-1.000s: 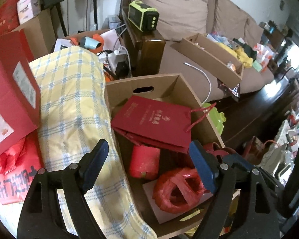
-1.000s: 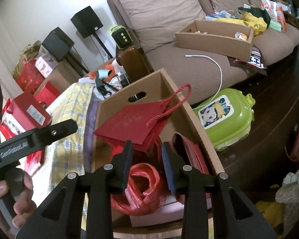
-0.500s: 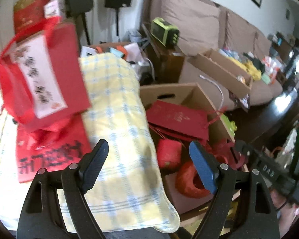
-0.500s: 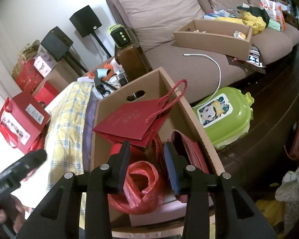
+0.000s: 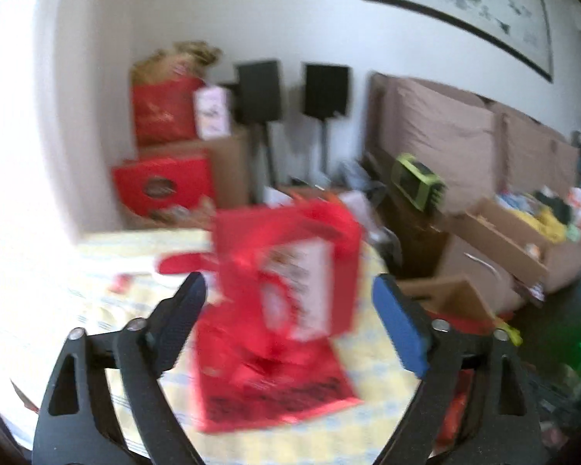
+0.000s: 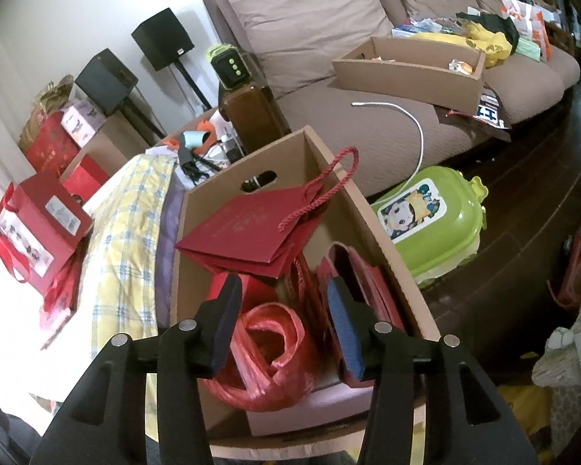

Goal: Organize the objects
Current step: 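Withdraw both grippers from the box and turn toward the plaid table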

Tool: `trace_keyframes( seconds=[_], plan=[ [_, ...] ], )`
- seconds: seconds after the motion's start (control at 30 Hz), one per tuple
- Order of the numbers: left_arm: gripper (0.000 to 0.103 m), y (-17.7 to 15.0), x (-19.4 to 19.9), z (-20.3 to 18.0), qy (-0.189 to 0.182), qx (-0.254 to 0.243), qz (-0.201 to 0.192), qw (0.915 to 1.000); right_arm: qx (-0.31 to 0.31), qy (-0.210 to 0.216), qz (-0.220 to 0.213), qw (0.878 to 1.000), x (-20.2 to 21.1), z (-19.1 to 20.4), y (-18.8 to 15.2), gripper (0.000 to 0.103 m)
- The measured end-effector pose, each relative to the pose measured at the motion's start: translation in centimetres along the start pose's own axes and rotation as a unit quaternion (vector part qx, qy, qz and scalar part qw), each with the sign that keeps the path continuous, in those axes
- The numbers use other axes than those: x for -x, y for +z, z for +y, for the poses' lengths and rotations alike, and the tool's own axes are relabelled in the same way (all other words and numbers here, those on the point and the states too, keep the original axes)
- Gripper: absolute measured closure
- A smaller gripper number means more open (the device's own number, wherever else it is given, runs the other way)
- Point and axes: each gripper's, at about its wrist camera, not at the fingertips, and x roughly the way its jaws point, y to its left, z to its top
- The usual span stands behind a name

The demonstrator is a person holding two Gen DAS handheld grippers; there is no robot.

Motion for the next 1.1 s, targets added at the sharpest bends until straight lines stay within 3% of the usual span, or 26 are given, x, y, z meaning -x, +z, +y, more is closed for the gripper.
trace_keyframes(
  seconds=[0.1, 0.4, 0.5, 0.57, 0.63, 0.83, 1.0, 1.1],
  plan=[
    [0.009, 0.9, 0.3, 2.8, 0.022, 0.023, -0.021, 0.9993, 0.005, -0.005, -0.001, 1.000, 0.1, 0.4, -0.5, 0.054],
    [0.008, 1.2, -0.6, 8.2, 0.037, 0.071, -0.020, 0.9966, -0.014, -0.039, -0.079, 0.996, 3.0, -0.8, -0.6, 0.052],
    [0.008, 1.1, -0.9, 9.1, 0.053, 0.070, -0.026, 0.9958, 0.001, -0.069, -0.133, 0.989, 4.8, -0.3, -0.7, 0.050],
    [0.008, 1.0, -0.7, 9.9, 0.073, 0.067, -0.029, 0.9946, 0.013, -0.074, -0.164, 0.984, 5.7, 0.1, -0.8, 0.043],
    [0.008, 1.1, -0.8, 11.3, 0.083, 0.080, -0.030, 0.9929, 0.022, -0.072, -0.190, 0.979, 6.4, 0.5, -1.0, 0.042],
    [0.008, 1.0, -0.3, 15.6, 0.063, 0.142, -0.041, 0.9870, 0.059, -0.044, -0.202, 0.977, 6.7, 3.2, -1.1, 0.041],
    [0.008, 1.1, -0.2, 17.1, 0.039, 0.169, -0.040, 0.9840, 0.120, -0.010, -0.207, 0.971, 7.9, 8.1, -0.2, 0.031],
    [0.008, 1.2, -1.0, 16.9, 0.012, 0.161, -0.024, 0.9865, 0.144, 0.018, -0.207, 0.968, 8.5, 11.2, 0.4, 0.024]
  ],
)
